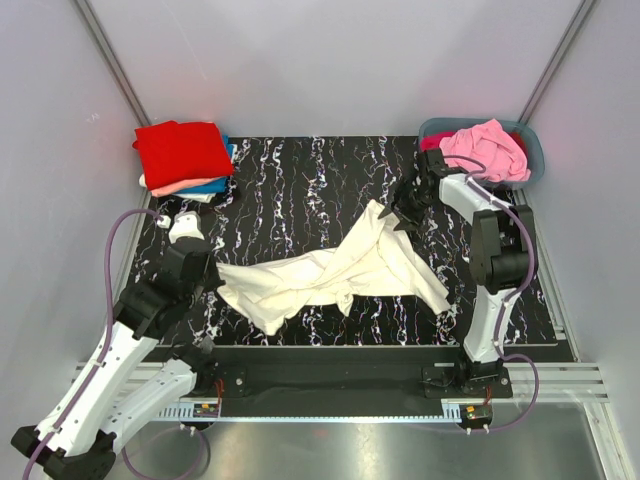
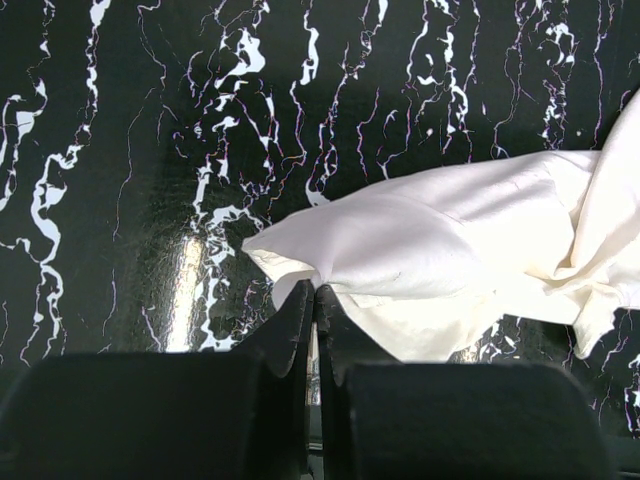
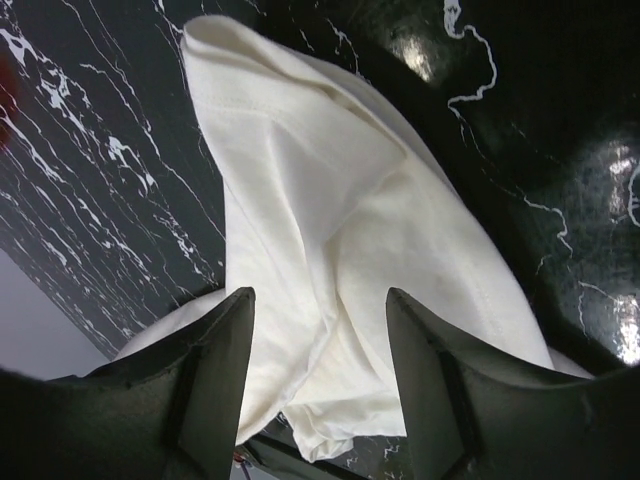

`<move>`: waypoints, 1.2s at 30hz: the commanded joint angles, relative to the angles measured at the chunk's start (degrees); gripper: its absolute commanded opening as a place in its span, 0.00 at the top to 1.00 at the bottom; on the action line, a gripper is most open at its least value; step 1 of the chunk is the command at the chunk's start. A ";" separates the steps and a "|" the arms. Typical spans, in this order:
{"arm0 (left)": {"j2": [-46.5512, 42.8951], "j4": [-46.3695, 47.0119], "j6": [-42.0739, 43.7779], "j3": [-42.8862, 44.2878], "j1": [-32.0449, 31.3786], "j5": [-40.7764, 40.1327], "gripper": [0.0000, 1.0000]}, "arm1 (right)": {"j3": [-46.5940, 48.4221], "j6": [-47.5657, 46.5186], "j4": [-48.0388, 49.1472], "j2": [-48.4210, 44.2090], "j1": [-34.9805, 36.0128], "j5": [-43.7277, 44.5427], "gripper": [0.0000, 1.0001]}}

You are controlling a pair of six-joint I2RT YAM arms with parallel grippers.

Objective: Fold and stack the t-shirts
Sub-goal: Flatten the tshirt out

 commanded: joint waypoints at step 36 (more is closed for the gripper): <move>-4.79 -6.15 2.76 29.68 3.04 1.07 1.00 | 6.74 -8.11 -13.91 -39.98 1.34 6.80 1.00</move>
